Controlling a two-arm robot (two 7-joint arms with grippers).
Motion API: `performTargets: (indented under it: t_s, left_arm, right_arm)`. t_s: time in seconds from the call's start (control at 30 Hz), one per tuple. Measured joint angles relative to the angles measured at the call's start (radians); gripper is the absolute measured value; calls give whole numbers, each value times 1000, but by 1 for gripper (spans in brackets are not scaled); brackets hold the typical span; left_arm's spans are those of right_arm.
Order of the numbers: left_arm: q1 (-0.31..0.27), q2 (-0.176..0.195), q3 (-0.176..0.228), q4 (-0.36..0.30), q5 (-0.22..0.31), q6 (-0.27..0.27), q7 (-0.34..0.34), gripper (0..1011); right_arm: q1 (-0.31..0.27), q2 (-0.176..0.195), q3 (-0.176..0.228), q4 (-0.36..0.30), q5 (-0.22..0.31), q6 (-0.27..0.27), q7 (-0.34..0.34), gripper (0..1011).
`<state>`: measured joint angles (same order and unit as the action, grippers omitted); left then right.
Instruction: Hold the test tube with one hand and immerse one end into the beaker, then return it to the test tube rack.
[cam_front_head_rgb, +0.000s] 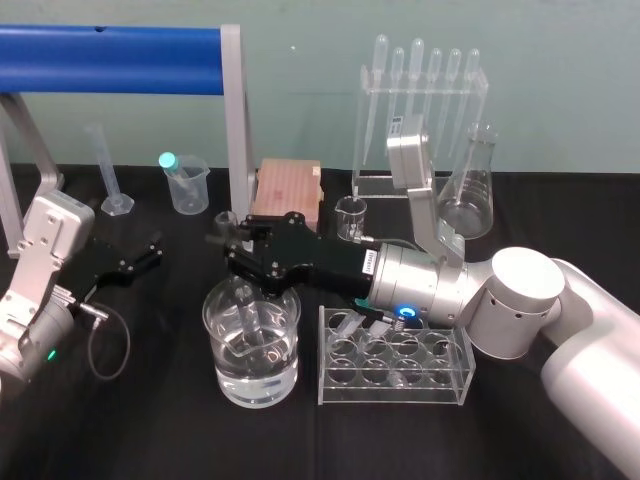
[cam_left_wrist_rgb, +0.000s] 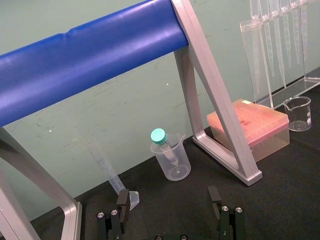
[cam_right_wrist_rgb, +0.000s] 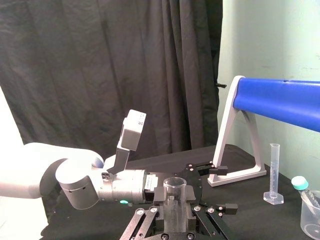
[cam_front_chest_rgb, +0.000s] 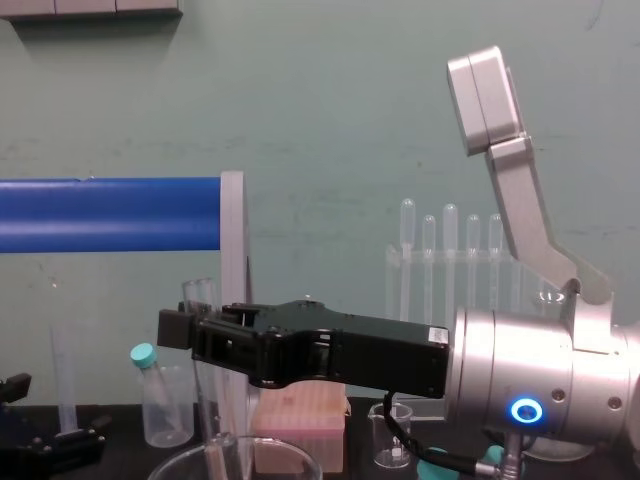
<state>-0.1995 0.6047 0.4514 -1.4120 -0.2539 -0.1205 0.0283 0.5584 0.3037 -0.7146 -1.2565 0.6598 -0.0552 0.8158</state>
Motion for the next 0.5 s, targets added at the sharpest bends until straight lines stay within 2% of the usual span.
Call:
performTargets:
  t_s: [0.5]
  left_arm:
    - [0,0,0,0,0,0,0,1000]
  right_arm:
    - [0,0,0,0,0,0,0,228]
